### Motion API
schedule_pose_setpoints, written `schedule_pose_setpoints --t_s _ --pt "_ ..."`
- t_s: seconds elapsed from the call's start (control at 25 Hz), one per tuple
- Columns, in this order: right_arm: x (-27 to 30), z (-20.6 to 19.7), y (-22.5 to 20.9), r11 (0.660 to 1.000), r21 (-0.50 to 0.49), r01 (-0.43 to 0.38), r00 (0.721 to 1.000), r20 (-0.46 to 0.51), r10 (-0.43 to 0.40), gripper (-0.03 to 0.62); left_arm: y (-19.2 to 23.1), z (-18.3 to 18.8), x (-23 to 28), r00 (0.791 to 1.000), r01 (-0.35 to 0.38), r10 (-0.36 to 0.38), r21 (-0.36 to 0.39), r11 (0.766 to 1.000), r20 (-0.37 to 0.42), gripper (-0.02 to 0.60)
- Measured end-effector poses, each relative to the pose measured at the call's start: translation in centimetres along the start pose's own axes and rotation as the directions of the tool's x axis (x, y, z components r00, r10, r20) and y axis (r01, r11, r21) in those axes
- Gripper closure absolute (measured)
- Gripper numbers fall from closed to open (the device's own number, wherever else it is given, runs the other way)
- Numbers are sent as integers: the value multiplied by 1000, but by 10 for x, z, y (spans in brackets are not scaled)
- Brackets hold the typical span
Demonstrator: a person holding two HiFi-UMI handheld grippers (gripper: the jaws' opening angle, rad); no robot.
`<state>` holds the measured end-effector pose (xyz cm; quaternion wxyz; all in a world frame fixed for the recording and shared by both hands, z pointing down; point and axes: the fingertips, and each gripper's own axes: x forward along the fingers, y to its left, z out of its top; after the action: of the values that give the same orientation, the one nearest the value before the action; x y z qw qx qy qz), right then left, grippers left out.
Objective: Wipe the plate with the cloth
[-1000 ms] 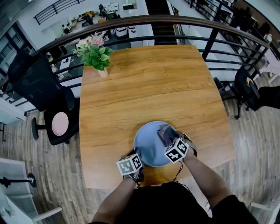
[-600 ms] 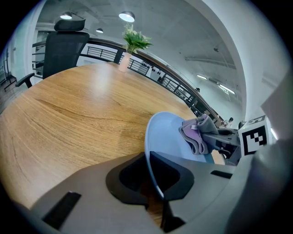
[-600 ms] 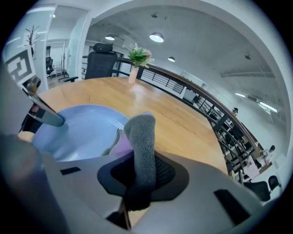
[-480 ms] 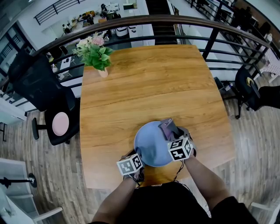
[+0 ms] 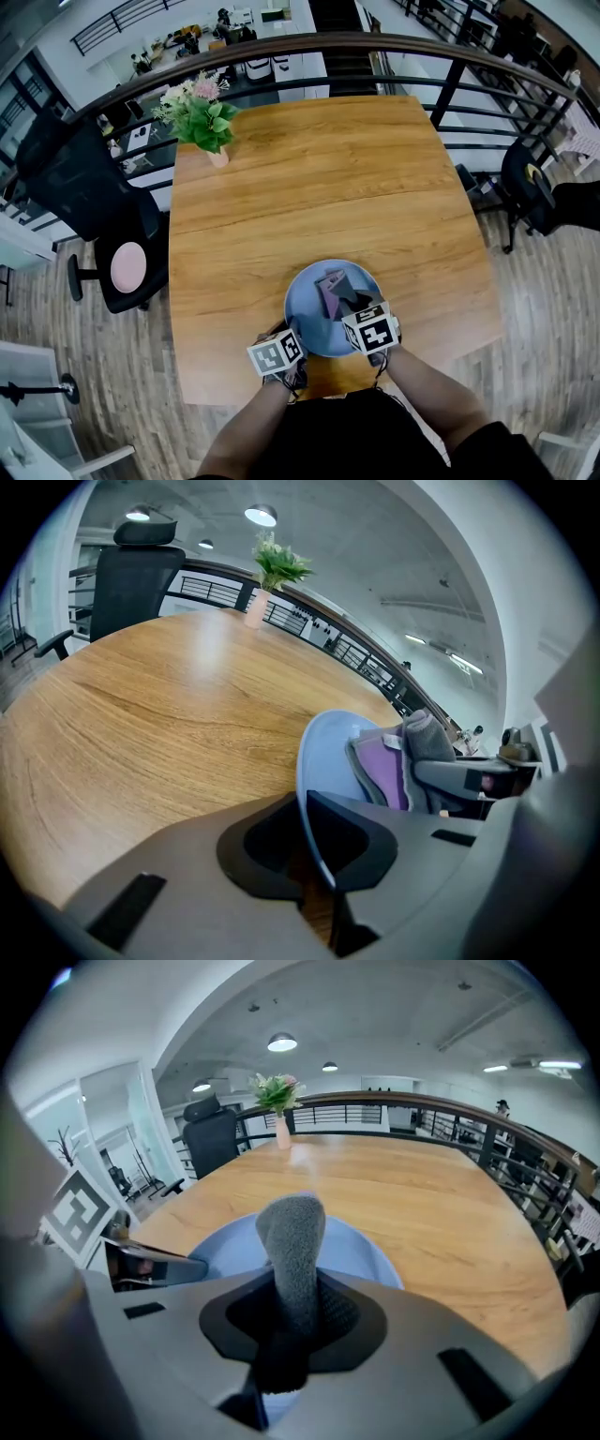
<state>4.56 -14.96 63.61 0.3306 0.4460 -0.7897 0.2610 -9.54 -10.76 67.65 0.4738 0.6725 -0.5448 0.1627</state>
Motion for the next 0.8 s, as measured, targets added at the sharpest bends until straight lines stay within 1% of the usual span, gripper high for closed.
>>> schedule_pose_setpoints --t_s 0.16,0.24,0.36,0.48,0.6,0.72,0.8 --pt "5 -12 41 992 39 -120 992 -45 122 522 0 1 -1 1000 -3 3 -5 1000 2 538" --pt "6 -20 59 986 39 -165 984 -69 167 522 1 1 -1 1000 -4 4 -6 1000 4 538" --pt "6 -31 79 977 9 -214 972 -102 213 522 0 0 -1 1000 -5 5 -10 1000 8 538" --pt "3 -41 89 967 -14 -255 959 -134 251 522 -1 0 -1 1000 -6 6 -11 1000 12 538" --pt "-1 -52 93 956 -60 -289 945 -181 274 522 -1 1 -1 1000 -6 6 -13 1000 15 538" --pt "-7 -64 90 943 -157 -293 941 -222 256 522 -1 0 0 1000 -5 5 -16 1000 16 538" --pt "-14 -71 86 935 -195 -297 937 -250 246 522 -1 0 -1 1000 -3 4 -17 1000 18 539"
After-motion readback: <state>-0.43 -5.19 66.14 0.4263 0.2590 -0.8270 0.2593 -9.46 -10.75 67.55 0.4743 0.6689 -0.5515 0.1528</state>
